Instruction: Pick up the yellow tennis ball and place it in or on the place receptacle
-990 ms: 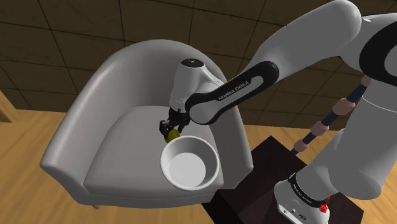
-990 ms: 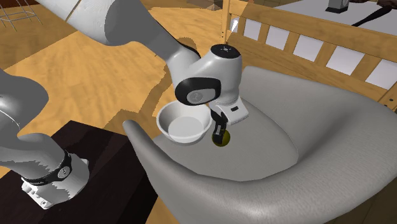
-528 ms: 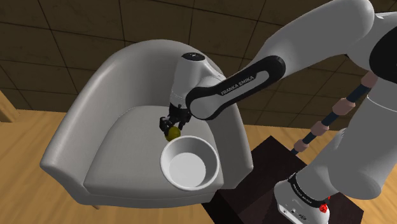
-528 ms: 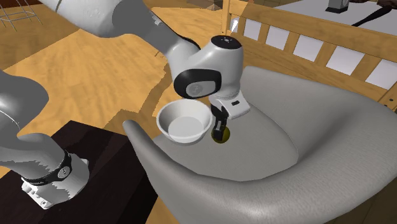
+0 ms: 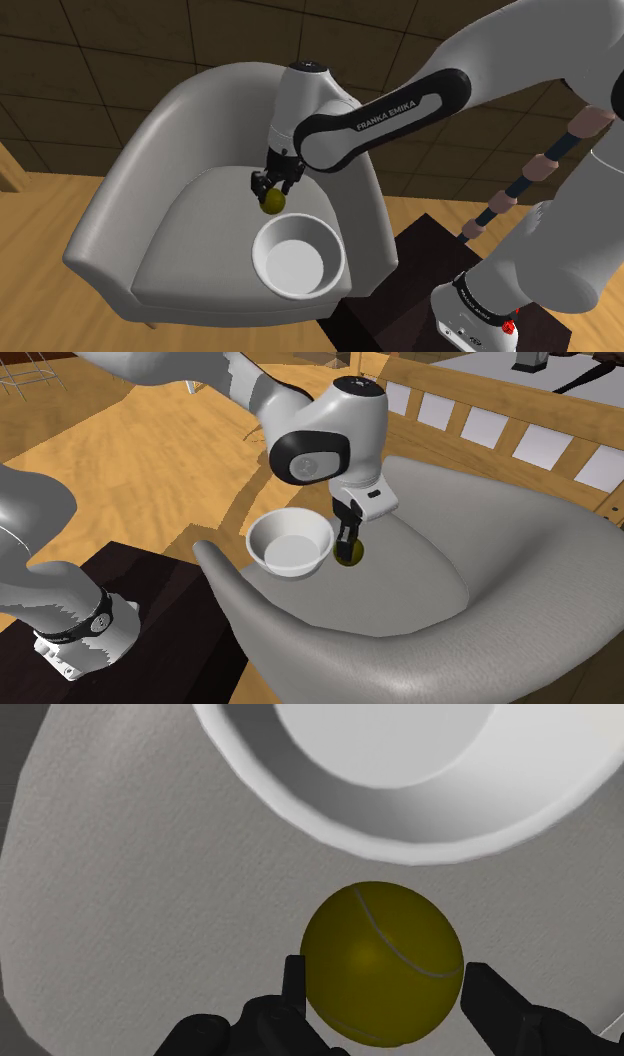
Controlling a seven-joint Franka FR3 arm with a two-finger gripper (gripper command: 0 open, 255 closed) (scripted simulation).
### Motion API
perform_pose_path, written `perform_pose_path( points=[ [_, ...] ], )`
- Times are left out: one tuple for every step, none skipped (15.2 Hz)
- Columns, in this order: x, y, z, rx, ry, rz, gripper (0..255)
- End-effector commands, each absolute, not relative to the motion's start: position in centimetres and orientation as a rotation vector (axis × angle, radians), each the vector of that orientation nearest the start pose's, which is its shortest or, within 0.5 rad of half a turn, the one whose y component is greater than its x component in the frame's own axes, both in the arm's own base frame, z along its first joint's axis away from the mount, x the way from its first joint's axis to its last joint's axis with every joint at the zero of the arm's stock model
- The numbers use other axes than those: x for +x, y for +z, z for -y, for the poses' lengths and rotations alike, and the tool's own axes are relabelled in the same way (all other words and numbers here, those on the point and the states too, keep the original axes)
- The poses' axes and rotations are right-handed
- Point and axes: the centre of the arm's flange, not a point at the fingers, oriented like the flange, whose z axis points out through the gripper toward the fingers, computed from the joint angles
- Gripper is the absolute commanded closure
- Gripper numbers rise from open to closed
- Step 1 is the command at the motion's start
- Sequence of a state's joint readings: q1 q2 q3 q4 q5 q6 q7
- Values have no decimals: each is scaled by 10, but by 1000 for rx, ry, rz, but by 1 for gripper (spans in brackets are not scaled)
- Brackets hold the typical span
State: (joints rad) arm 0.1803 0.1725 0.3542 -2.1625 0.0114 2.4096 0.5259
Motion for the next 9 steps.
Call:
perform_pose_path(
  points=[
    [489, 341, -286, -3040, -60, -11, 255],
    [489, 346, -286, -3040, -60, -11, 255],
    [489, 352, -286, -3040, -60, -11, 255],
    [489, 357, -286, -3040, -60, -11, 255],
    [489, 362, -286, -3040, -60, -11, 255],
    [489, 368, -286, -3040, -60, -11, 255],
    [489, 373, -286, -3040, -60, -11, 255],
    [489, 378, -286, -3040, -60, -11, 255],
    [489, 383, -286, -3040, -60, -11, 255]
  ],
)
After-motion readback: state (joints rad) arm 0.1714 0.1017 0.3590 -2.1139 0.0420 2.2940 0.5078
